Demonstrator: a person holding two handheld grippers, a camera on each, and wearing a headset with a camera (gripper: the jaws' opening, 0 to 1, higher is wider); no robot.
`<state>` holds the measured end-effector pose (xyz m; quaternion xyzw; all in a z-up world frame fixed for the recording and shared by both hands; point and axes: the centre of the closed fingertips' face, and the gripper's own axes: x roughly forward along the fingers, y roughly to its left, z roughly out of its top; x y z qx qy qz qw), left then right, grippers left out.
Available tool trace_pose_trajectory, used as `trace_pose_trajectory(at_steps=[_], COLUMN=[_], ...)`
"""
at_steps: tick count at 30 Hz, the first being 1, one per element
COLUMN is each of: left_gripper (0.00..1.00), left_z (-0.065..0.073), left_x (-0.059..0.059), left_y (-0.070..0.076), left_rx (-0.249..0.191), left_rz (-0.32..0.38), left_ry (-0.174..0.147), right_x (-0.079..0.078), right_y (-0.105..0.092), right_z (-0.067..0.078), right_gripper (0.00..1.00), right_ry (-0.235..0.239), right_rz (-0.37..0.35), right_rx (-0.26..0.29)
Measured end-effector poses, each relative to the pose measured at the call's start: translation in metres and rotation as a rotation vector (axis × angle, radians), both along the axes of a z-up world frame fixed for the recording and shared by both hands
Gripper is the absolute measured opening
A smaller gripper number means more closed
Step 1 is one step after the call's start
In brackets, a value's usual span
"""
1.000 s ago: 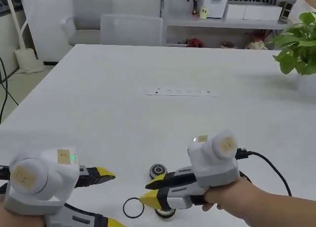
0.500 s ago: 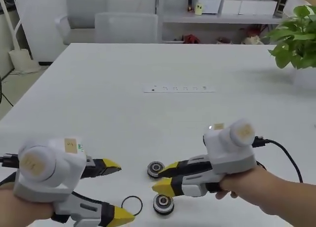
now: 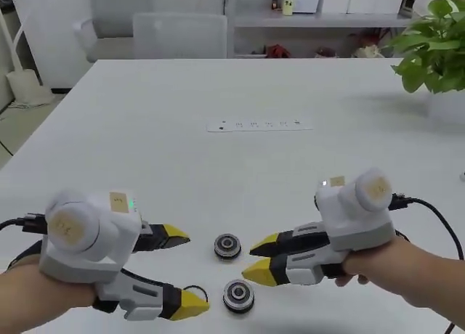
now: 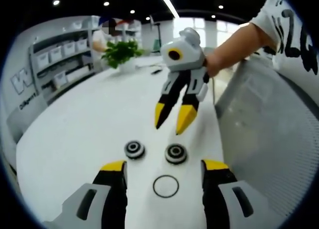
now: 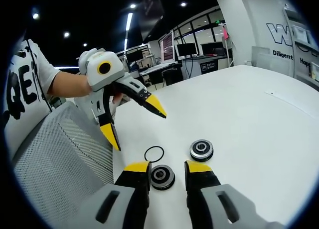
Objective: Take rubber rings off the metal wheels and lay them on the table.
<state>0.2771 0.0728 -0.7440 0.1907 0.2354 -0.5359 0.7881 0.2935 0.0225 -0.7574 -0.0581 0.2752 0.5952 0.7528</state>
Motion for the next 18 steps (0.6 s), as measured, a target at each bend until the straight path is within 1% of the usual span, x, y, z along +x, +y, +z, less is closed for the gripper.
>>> trace_pose_trajectory(at_steps=[14,18], left_gripper=[0.57,0.55], left_z=[-0.005,-0.007], left_x=[0.002,0.002], left_y=[-0.01,-0.014], left_rx=[-0.002,-0.003], left_rz=[-0.018,-0.026], left_ry=[0.014,0.018], right_x=[-0.007,-0.01], right_y=[-0.012,-0.013], right_z=[-0.014,-0.02], right_gripper=[0.26,0.26], right_ry=[-0.008,-0.009], right_rz=[0.039,0.052], right_rx=[-0.041,-0.056])
